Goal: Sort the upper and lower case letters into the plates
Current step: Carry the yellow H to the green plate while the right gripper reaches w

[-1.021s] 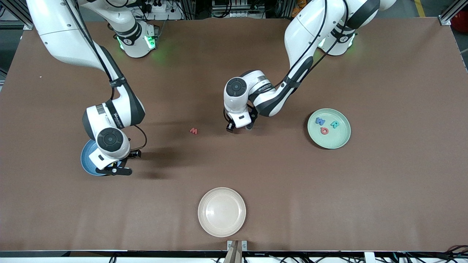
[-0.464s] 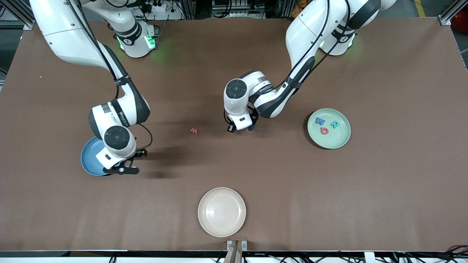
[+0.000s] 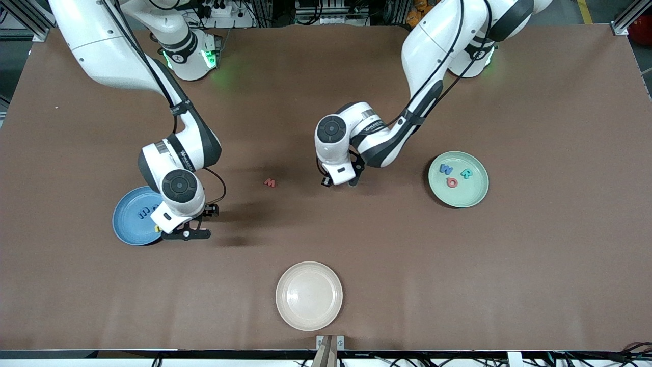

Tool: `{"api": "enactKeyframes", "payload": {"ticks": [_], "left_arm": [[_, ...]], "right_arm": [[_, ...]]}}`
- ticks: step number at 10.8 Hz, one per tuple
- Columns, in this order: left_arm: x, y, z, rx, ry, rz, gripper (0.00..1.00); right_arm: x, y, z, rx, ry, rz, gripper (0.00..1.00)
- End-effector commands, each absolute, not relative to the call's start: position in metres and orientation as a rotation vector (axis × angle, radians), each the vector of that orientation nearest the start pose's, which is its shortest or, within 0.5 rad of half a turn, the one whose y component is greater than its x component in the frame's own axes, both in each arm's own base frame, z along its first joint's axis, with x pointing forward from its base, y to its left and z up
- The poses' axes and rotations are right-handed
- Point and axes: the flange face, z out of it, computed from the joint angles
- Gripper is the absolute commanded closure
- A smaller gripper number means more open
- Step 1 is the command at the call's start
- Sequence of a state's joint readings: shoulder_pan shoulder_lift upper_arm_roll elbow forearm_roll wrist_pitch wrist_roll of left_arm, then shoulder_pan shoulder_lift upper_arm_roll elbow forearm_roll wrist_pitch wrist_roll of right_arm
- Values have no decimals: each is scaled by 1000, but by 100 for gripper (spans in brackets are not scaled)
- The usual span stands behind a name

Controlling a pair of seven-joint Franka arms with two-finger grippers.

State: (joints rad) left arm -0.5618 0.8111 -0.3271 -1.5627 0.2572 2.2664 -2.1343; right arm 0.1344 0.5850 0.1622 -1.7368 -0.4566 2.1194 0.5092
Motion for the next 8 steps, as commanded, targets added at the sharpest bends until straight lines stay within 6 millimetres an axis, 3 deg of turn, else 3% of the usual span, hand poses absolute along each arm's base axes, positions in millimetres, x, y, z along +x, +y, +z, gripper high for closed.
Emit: {"api": "enactKeyframes", "payload": {"ticks": [1, 4, 8], "left_arm": [[478, -495, 202, -2604, -1554, 55, 76], [492, -461, 222, -2635, -1380, 102, 76], [501, -377, 260, -2747, -1094, 134, 75]], "right_arm": [[628, 173, 234, -3442, -74, 96, 0], [616, 212, 238, -3403, -175, 91, 0], [589, 280, 252, -3322, -365, 79, 0]]}}
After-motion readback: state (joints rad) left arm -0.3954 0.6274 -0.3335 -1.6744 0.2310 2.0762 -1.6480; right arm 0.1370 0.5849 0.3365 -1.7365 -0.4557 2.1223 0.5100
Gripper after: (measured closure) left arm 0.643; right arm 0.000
